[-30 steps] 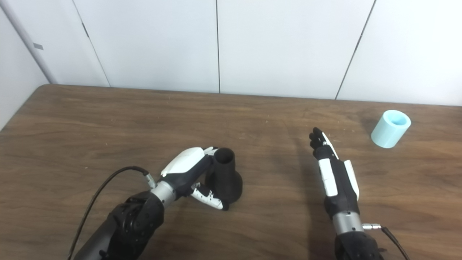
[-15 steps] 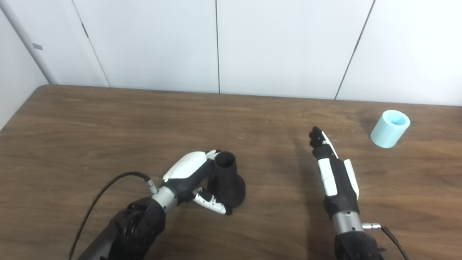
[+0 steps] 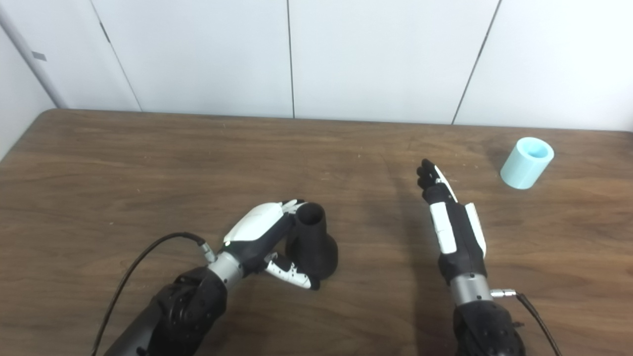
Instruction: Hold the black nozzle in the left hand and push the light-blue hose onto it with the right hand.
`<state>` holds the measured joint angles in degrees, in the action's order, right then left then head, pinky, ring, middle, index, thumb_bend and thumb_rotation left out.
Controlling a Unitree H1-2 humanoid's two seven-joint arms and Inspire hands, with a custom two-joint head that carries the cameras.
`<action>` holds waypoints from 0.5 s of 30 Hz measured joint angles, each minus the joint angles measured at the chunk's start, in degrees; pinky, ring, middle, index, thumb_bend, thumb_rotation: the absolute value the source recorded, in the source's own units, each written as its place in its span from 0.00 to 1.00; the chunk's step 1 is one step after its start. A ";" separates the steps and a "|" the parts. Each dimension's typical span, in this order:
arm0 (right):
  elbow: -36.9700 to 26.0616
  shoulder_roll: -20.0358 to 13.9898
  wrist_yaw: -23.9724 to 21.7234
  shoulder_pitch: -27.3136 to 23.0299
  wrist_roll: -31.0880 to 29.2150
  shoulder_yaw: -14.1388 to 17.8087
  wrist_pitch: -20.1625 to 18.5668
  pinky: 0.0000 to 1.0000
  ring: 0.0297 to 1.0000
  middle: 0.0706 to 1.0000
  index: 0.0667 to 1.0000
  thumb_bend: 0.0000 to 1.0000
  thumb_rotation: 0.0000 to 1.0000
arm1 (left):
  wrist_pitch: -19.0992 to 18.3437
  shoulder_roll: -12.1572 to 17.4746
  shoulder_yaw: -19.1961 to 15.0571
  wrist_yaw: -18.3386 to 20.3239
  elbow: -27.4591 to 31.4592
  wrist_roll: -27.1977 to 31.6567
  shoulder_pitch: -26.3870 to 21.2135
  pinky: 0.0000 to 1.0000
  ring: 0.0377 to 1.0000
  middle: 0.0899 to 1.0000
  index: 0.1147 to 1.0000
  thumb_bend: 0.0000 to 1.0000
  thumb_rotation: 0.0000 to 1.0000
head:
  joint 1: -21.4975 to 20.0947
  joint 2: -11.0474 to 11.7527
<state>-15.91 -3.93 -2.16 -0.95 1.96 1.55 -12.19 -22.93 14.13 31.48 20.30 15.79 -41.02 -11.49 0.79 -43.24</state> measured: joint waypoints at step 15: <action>-4.35 -3.70 -0.12 -5.03 -2.35 3.99 -5.66 0.93 0.96 0.92 0.94 0.56 1.00 | 1.31 -0.29 0.25 -1.75 -0.85 -0.35 0.69 1.00 1.00 0.91 0.41 0.52 0.05 | -2.55 0.35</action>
<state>-20.26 -7.63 -2.28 -5.98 -0.39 5.54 -17.86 -21.62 13.84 31.73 18.55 14.94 -41.37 -10.80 -1.76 -42.89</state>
